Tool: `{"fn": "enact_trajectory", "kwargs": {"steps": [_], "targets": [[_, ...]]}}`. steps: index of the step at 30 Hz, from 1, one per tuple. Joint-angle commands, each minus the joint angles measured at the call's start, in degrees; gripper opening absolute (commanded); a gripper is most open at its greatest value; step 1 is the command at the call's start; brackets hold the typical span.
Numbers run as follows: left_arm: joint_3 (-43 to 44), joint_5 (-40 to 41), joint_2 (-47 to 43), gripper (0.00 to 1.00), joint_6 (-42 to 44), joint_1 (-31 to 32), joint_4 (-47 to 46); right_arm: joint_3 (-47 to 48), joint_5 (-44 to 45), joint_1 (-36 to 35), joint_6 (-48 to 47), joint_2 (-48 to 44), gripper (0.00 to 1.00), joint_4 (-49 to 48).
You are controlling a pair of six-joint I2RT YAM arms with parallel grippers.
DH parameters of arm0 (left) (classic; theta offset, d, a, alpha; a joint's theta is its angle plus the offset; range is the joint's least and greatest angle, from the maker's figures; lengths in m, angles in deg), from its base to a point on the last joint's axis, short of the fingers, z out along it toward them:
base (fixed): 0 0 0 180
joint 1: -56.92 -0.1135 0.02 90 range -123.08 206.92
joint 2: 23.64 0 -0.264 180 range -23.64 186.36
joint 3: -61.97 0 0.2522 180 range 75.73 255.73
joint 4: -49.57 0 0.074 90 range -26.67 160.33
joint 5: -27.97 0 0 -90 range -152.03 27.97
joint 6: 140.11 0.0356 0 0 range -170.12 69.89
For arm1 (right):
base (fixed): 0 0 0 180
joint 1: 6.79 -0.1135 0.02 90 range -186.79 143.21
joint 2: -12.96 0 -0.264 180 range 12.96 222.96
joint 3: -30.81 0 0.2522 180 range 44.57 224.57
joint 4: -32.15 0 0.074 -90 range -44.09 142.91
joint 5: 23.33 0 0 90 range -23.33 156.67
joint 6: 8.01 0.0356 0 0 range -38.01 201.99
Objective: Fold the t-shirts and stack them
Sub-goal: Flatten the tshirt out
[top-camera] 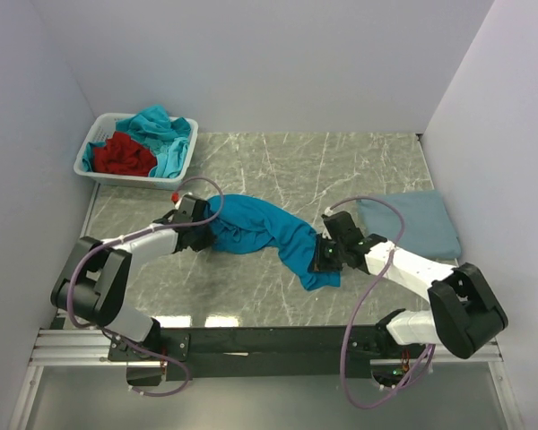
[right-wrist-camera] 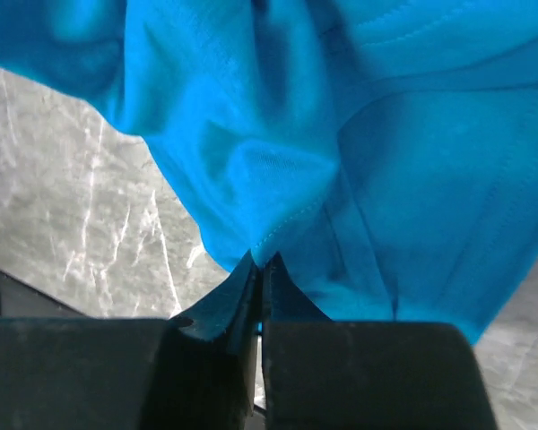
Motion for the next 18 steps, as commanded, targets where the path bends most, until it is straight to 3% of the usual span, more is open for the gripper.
{"fn": "enact_trajectory", "kwargs": {"steps": [1,9,18], "targets": [[1.59,2.95,-6.49,0.01,2.45,0.13,3.52,3.65,6.1,-0.48,0.12,-4.36,0.0,2.6],[6.41,8.4,-25.64,0.01,3.42,0.13,10.03,16.83,22.34,-0.04,-3.57,-17.9,0.0,14.99],[16.25,22.18,-42.97,0.01,1.49,0.13,15.47,32.04,38.45,3.12,-7.53,-24.59,0.0,21.86]]}}
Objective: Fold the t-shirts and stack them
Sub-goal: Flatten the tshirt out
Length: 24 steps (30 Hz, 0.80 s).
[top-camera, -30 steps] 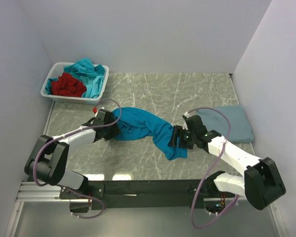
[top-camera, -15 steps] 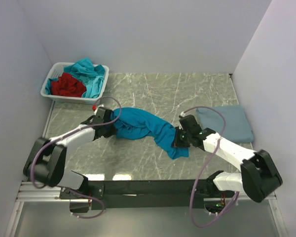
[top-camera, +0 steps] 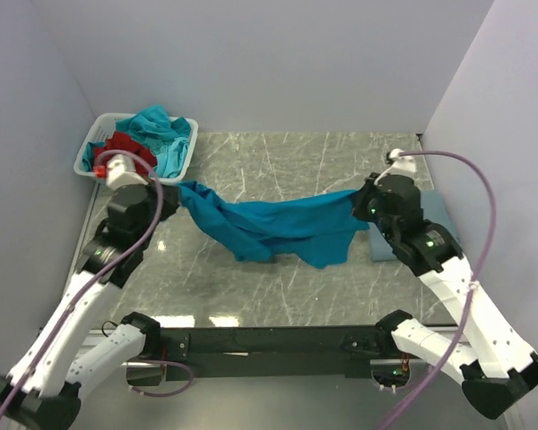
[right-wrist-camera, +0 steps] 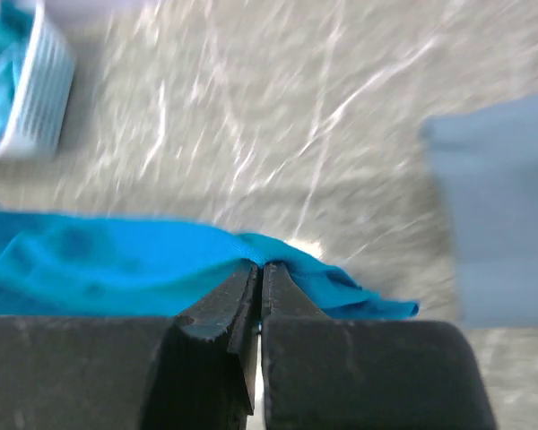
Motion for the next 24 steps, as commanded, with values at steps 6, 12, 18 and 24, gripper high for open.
{"fn": "enact_trajectory", "kwargs": {"steps": [6,12,18,24], "targets": [[9.01,11.64,-12.37,0.01,-1.6,0.08,5.51,11.95,10.45,1.27,-5.31,-7.85,0.0,5.24],[12.17,11.28,-17.56,0.01,-0.98,0.08,6.12,17.23,5.97,1.27,-7.33,-11.98,0.0,7.52],[12.09,10.41,-21.35,0.01,-1.42,0.08,5.34,16.27,3.85,1.18,-6.81,-16.03,0.0,8.06],[10.34,13.03,-15.39,0.01,-1.25,0.08,4.02,13.55,9.12,1.27,-5.14,-12.1,0.0,8.77]]}}
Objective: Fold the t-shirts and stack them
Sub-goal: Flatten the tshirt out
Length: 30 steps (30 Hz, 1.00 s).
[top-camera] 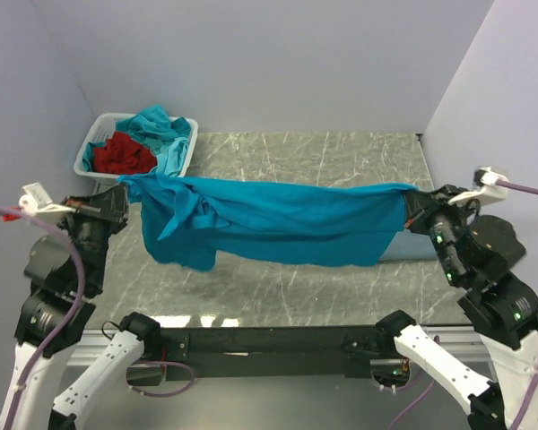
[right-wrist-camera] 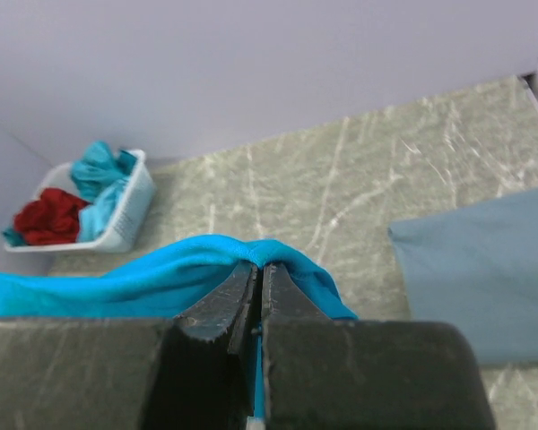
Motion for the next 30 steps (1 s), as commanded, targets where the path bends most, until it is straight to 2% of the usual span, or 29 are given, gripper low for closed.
{"fn": "enact_trajectory", "kwargs": {"steps": [1,3,4,5,7,8,9,10,11,12,13,14,15,18,21,23,26,29,30], "targets": [[-1.01,3.75,5.68,0.01,-0.68,0.02,-2.67,-3.22,3.92,0.52,1.15,4.55,0.0,-0.03],[-3.82,5.69,11.37,0.01,-0.86,0.02,-4.42,-5.33,5.07,1.4,1.59,8.48,0.0,-2.03],[-4.61,5.87,13.85,0.01,-0.94,-0.07,-4.52,-8.3,4.11,4.19,1.25,10.25,0.0,-3.35],[-5.84,6.22,16.48,0.02,-0.94,-0.07,-5.3,-10.07,-2.34,6.57,0.81,12.27,0.0,-5.02],[-6.73,6.83,25.88,0.13,-0.77,-1.29,-5.75,-15.87,-10.01,13.32,-0.77,19.56,0.0,-12.22],[-6.3,6.31,32.87,0.19,-0.77,-2.34,-5.58,-17.28,-11.61,14.23,-0.78,22.28,0.06,-14.59],[-5.33,2.92,36.51,0.37,-0.77,-3.75,-4.53,-18.08,-11.37,14.76,-0.78,28.23,0.12,-17.23],[-3.76,0.44,39.77,0.53,-1.03,-6.02,-2.78,-17.22,-10.76,15.81,-0.69,31.33,0.21,-17.17],[-0.35,-1.41,44.41,0.68,-1.12,-6.74,-1.54,-16.16,-9.36,15.99,-0.43,33.89,0.48,-16.47],[0.99,-2.56,45.59,0.99,-1.21,-6.75,-0.4,-13.89,-6.13,15.99,-0.34,38.09,0.55,-14.72],[1.61,-3.44,46.04,0.99,-1.03,-6.75,-0.74,-13.0,-5.22,15.99,-0.08,39.26,0.64,-13.84],[1.36,-4.06,44.91,0.99,-0.68,-6.75,-1.52,-12.55,-4.17,15.99,0.19,39.88,0.83,-13.22],[0.57,-5.72,43.68,0.99,-0.25,-6.75,-4.05,-12.9,-4.25,15.91,0.37,39.37,0.85,-13.21],[-4.17,-7.75,38.14,0.99,-0.85,-6.75,-6.71,-15.7,-7.22,15.99,0.72,35.42,0.87,-15.57],[-8.13,-10.65,34.71,0.99,-2.61,-6.66,-4.97,-18.77,-11.36,15.99,1.77,31.73,0.89,-15.58],[-11.29,-15.55,33.22,0.99,-2.97,-6.66,-3.99,-21.41,-15.83,15.91,1.95,29.18,0.89,-16.02],[-17.26,-24.15,32.51,0.99,-2.97,-6.22,-7.92,-27.39,-21.37,15.12,1.77,27.06,0.9,-17.95],[-21.31,-27.87,34.08,1.0,-3.14,-4.47,-10.66,-31.79,-21.04,11.26,3.26,26.88,0.9,-17.52],[-21.93,-28.4,34.78,0.99,-2.71,-2.64,-11.45,-33.8,-20.6,7.94,4.92,27.14,0.9,-17.87]]}}
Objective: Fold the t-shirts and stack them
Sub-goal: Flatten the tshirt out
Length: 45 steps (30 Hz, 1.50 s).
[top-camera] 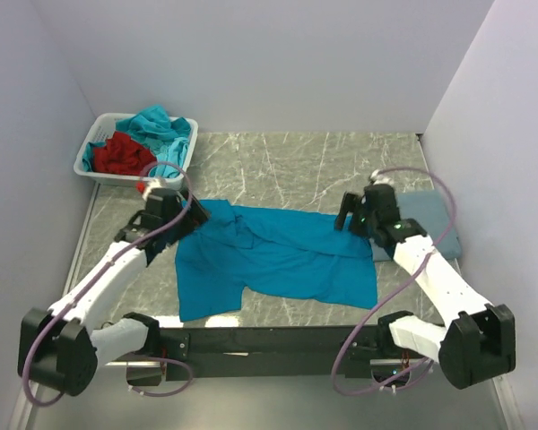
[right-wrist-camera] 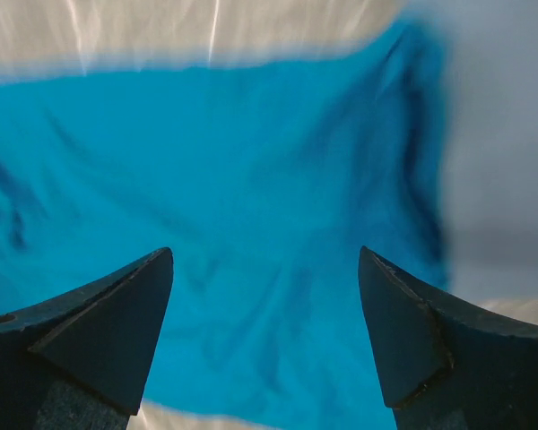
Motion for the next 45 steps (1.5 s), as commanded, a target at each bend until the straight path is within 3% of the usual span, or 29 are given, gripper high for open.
{"fn": "enact_trajectory", "kwargs": {"steps": [1,11,32,39,45], "targets": [[-2.9,-8.43,2.37,0.99,0.92,3.48,-5.01,-4.72,-2.52,-6.58,3.56,0.89,0.9,-1.23],[-0.18,-8.7,19.23,0.99,2.6,5.33,-8.63,-4.3,-2.34,-9.67,7.52,17.04,0.9,-4.31],[25.48,-6.77,46.84,0.99,9.72,0.06,-4.15,26.01,-1.29,-6.24,3.3,44.13,0.9,0.43],[31.89,-8.08,47.21,1.0,10.86,-0.29,-3.97,32.62,-0.5,-5.45,2.16,45.55,0.9,2.63],[29.2,-9.75,39.14,0.99,10.69,-0.12,-3.7,31.05,0.38,-5.45,2.42,38.18,0.91,2.37]]}}
